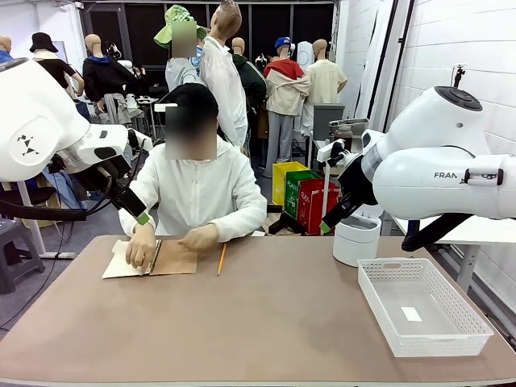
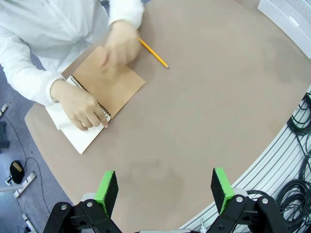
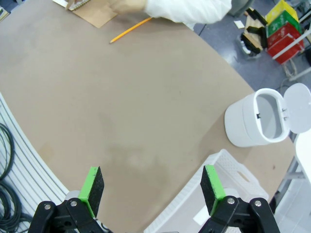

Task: Sort the paper based on its condition.
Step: If a person hands you a paper, place it in the Organizing basket , and if it's crumpled, put it in the Trash can.

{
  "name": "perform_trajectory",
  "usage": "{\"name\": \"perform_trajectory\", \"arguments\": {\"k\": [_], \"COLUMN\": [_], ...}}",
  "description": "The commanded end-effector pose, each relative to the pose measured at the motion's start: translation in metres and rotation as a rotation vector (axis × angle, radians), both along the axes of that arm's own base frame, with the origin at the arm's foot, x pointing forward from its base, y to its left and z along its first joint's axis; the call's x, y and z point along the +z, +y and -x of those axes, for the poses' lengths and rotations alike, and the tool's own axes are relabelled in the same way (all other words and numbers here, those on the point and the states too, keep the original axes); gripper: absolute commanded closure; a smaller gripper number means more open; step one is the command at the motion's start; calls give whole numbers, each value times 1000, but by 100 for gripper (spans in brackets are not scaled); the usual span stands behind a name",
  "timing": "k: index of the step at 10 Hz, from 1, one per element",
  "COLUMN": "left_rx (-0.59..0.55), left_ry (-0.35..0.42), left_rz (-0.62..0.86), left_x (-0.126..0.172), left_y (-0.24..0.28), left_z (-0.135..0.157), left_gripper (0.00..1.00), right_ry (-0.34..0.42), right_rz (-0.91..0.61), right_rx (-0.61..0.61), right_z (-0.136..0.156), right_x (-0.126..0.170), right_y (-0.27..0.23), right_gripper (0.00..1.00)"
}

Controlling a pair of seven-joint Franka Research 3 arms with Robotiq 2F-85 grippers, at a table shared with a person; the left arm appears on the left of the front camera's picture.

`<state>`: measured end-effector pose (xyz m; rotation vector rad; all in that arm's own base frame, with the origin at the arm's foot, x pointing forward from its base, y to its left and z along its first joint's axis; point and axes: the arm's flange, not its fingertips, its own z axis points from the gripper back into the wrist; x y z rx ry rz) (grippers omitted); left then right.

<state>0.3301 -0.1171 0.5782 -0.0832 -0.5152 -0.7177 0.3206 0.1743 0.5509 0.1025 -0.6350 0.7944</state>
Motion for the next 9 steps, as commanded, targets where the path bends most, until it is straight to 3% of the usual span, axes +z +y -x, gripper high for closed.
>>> {"name": "perform_trajectory", "arguments": {"k": [1,9], "left_rx": [-16,-16], "left_ry": [4,4], "left_rz": [12,12], "left_x": [1,1], "left_y": [0,0], "left_z": [1,1], "left_gripper": [0,0], "right_ry": [2,2], "right_rz": [-3,-3], "right_rx": [2,2], "right_z": [0,0], "right_x": [0,0], "right_y": [0,0], "right_gripper": [0,0]}}
